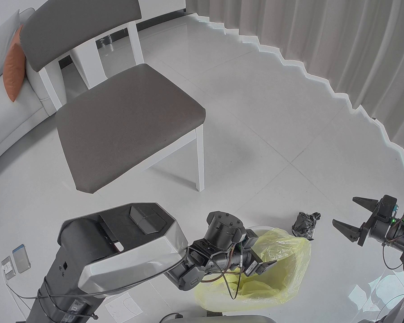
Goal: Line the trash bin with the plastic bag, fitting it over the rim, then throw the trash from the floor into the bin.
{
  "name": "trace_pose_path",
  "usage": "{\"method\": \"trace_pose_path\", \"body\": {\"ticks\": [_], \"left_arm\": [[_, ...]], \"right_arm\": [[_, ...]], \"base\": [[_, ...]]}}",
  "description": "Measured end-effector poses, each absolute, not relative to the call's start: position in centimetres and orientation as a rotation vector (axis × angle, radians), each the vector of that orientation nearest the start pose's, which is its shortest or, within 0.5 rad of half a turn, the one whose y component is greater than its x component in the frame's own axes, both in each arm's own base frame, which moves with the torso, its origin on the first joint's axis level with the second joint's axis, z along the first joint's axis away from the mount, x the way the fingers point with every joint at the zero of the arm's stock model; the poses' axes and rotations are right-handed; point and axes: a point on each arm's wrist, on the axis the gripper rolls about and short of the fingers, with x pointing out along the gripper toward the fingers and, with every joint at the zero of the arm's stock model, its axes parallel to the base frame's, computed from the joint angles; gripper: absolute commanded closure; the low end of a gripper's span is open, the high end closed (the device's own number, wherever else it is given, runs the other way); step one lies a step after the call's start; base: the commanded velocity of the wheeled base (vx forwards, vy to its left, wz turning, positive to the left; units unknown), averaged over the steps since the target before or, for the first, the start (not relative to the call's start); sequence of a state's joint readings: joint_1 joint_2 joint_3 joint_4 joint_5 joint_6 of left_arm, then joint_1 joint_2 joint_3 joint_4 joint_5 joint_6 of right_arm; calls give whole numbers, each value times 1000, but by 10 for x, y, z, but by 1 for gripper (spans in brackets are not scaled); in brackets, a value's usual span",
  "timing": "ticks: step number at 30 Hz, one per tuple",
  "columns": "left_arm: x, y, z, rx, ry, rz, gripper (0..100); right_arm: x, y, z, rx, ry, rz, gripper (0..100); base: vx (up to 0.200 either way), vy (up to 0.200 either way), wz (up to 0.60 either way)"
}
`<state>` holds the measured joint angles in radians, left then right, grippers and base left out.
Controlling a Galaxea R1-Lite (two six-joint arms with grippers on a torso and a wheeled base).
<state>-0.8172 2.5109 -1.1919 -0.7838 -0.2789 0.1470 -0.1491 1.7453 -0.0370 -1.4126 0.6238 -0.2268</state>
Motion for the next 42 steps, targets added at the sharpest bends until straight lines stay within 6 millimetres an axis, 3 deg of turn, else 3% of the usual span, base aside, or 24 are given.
{"method": "trace_pose_path", "body": {"ticks": [5, 6, 21, 42], "left_arm": [[303, -335, -26, 281, 461, -1114, 0], [303, -336, -27, 282, 462, -1116, 100], [303, -337, -32, 299, 468, -1098, 100], [331, -324, 8, 245, 334, -1003, 100]], "right_arm": [[195, -16, 89, -86, 275, 506, 0], [194, -15, 90, -72, 310, 508, 0], [194, -23, 112, -81, 290, 468, 0], [188, -25, 109, -78, 303, 454, 0]], "base": [[0, 0, 0], [0, 0, 0], [0, 0, 0], [0, 0, 0]]}}
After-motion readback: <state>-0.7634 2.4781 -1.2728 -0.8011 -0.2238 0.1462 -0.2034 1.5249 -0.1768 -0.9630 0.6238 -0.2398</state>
